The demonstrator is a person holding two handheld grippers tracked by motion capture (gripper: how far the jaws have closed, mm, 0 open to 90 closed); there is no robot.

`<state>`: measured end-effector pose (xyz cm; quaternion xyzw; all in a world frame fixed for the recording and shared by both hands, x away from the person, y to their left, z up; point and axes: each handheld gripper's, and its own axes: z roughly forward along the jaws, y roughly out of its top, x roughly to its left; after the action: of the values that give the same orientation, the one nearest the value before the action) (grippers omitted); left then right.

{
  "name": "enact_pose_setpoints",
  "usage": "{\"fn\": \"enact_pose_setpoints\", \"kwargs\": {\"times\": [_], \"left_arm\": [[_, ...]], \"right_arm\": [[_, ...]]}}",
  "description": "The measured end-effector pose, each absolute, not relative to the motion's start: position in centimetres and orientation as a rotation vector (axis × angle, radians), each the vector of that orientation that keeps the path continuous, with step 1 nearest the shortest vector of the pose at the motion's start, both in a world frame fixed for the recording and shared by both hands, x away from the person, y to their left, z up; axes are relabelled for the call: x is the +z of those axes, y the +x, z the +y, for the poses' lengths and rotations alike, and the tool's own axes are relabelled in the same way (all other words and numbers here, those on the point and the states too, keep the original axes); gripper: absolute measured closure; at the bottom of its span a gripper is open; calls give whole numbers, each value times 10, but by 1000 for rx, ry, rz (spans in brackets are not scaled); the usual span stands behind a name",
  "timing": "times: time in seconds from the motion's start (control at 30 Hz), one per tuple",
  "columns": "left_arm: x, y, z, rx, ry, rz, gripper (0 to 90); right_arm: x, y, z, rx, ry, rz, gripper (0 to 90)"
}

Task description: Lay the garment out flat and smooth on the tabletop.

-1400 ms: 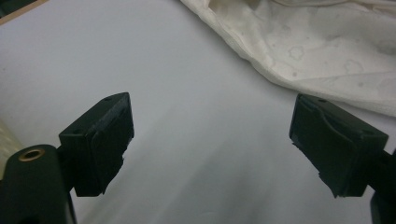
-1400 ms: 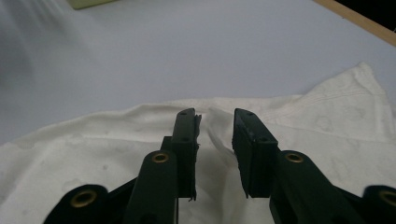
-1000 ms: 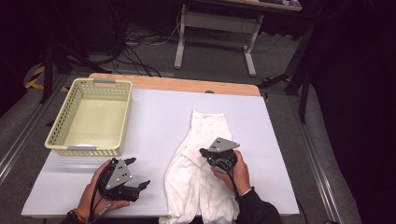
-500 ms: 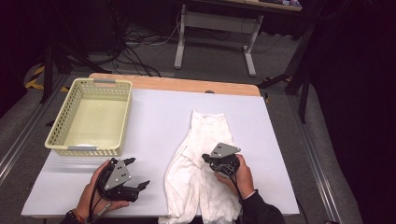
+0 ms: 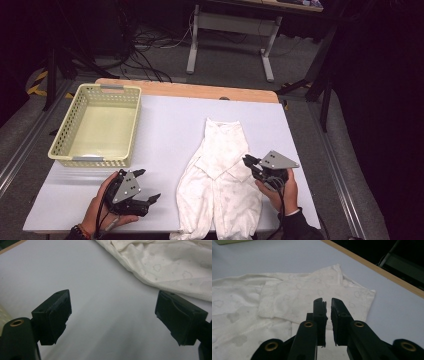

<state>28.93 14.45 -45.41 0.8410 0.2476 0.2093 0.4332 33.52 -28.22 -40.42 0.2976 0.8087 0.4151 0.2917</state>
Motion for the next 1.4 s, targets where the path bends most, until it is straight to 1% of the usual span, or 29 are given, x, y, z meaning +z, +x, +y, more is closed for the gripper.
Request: {"fn": "enact_pose_setpoints", "kwargs": {"times": [0.2,0.27,0.33,0.4,0.5,0.53,0.57,0.6,0.63,0.73,1.0,1.07,1.13,1.4], "left_arm": [[-454,290,144,517,2097,616,148],[-454,290,144,517,2097,618,148],[-454,290,144,519,2096,618,148],[-454,290,145,516,2091,623,148],[-454,289,146,517,2088,628,148],[-454,289,146,517,2088,628,148],[-454,289,147,518,2087,631,148],[-454,289,148,520,2086,634,148],[-454,289,149,523,2082,641,147],[-455,287,150,527,2084,648,144],[-456,281,161,534,2074,691,132],[-456,279,164,538,2066,709,132],[-456,277,167,542,2057,720,130],[-457,280,166,548,2071,727,124]], "right_arm": [[-405,317,-310,1151,785,2078,673],[-408,312,-317,1134,796,2066,604],[-413,308,-323,1107,817,2058,556],[-419,305,-328,1098,851,2052,471],[-429,303,-333,1061,886,2055,379],[-429,303,-333,1061,886,2055,379],[-434,302,-336,1076,898,2066,332],[-434,302,-336,1076,898,2066,332],[-437,302,-337,1080,903,2062,280],[-440,303,-338,1096,911,2047,208],[-440,311,-329,1143,888,2026,84],[-440,316,-326,1155,883,2035,82],[-440,319,-323,1151,882,2036,61],[-442,323,-317,1134,862,2055,68]]}}
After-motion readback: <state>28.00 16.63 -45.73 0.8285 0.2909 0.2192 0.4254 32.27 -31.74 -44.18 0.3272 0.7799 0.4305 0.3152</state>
